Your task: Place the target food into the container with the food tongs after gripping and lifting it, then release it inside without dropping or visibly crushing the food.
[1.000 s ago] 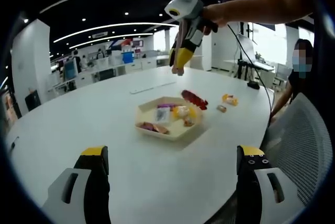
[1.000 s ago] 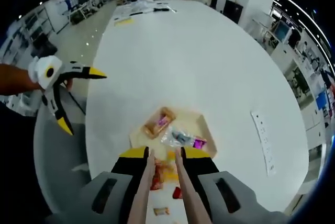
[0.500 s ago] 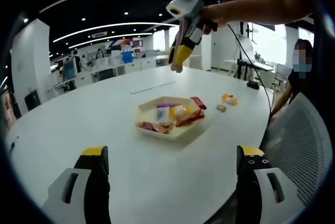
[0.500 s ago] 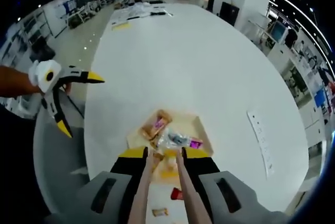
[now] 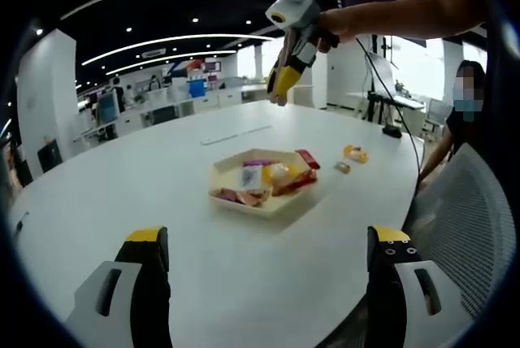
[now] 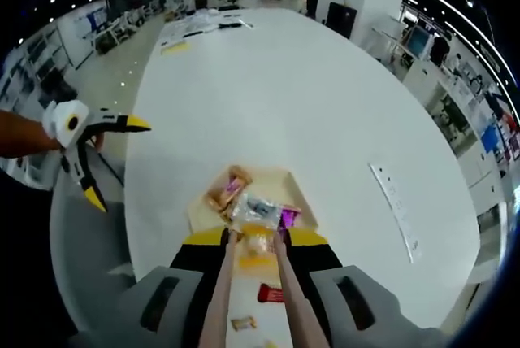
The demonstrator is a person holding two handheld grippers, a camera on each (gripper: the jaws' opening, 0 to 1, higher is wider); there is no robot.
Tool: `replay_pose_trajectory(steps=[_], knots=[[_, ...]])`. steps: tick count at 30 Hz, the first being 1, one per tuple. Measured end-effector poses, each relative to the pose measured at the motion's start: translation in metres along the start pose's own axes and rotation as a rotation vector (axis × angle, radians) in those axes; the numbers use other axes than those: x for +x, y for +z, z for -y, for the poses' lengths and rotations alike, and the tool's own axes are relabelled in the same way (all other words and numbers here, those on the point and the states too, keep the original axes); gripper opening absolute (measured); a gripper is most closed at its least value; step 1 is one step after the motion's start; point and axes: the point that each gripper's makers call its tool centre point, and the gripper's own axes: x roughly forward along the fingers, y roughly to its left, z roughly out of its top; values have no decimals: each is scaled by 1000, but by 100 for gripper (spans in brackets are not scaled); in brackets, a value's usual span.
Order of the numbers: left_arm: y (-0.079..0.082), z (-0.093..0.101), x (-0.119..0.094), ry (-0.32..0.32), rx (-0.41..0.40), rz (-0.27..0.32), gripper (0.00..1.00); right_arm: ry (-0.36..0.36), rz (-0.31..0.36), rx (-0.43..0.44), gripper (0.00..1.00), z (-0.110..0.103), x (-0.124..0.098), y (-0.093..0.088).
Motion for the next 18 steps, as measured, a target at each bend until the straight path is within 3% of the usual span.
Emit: replay_pose_trajectory(steps=[18], knots=[[1, -1, 0, 3, -4, 1, 99, -58, -11, 65, 27, 24, -11, -39]])
